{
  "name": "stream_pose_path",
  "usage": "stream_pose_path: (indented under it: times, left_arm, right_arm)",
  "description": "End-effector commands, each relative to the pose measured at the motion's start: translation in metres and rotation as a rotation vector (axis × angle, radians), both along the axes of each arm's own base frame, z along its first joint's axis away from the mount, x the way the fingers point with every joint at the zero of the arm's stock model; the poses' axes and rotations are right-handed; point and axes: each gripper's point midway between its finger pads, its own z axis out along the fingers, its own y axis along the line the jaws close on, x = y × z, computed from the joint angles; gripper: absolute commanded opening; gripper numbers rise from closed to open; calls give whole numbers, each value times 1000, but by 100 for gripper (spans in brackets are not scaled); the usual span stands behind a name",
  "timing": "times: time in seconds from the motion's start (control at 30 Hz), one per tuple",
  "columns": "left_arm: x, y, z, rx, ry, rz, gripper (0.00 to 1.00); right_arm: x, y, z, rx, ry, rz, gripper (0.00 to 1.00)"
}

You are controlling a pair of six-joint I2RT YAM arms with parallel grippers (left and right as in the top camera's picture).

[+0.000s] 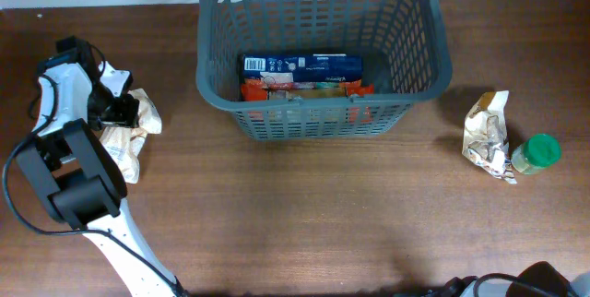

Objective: Pack container
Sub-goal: 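Grasp the clear bread roll bag with the left gripper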

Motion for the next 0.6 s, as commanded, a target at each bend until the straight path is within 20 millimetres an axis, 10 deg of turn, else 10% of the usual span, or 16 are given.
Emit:
stream_pose_path:
  times: [0.0, 0.4, 0.43, 0.5, 0.57]
  left_arm:
    - [-16, 7, -27, 24, 97, -13, 66]
    - [-27, -14, -65, -113, 158, -8, 61]
    - [-27, -14, -66, -115, 162, -8, 54]
    - [-27, -15, -67, -115, 164, -8, 4]
    - [-28, -15, -66, -116, 166, -8, 2]
  right_arm:
    - [-1, -2, 1, -9, 4, -7, 99]
    - [-1, -2, 1, -9, 4, -7, 99]
    - [-1, -2, 1, -9, 4, -7, 99]
    - [-1, -2, 0, -9, 5, -7, 99]
    - [-1, -2, 1, -9, 4, -7, 99]
